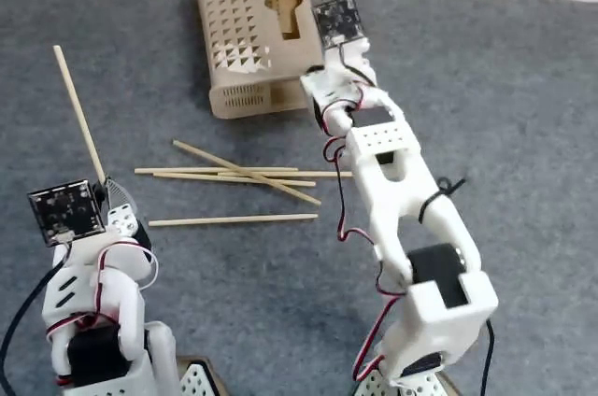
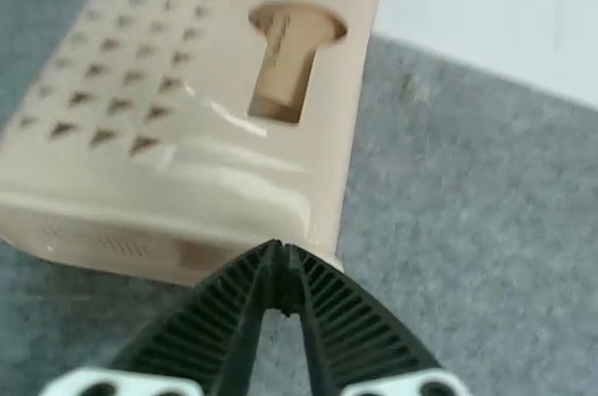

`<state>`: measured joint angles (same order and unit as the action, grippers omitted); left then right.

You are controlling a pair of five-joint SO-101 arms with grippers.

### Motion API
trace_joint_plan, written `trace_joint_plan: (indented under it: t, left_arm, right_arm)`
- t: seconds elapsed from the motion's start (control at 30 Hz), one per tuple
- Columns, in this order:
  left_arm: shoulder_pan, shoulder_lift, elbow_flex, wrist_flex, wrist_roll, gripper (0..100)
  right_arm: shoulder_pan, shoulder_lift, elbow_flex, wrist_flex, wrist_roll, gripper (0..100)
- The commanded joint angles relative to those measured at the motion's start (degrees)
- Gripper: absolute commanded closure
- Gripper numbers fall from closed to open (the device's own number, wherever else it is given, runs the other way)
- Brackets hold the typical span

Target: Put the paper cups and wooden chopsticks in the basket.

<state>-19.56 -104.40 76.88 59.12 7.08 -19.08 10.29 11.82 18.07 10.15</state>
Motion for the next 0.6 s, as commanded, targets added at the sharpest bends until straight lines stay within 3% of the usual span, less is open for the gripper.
trace_joint_plan:
  t: [0.0, 0.2, 0.57]
  left_arm:
    - [-1.1, 0.0, -0.3, -0.7, 0.3, 99]
    - [-1.1, 0.0, 0.8, -1.1, 0.2, 99]
    - [-1.1, 0.0, 0.8, -1.1, 0.2, 99]
  right_arm:
    - [-1.0, 0.0, -3.5, -2.3, 0.4, 99.3]
    - [-2.5, 4.9, -7.3, -9.5, 0.4, 99.3]
    - [-5.3, 22.5, -22.5, -9.9, 0.6, 99.3]
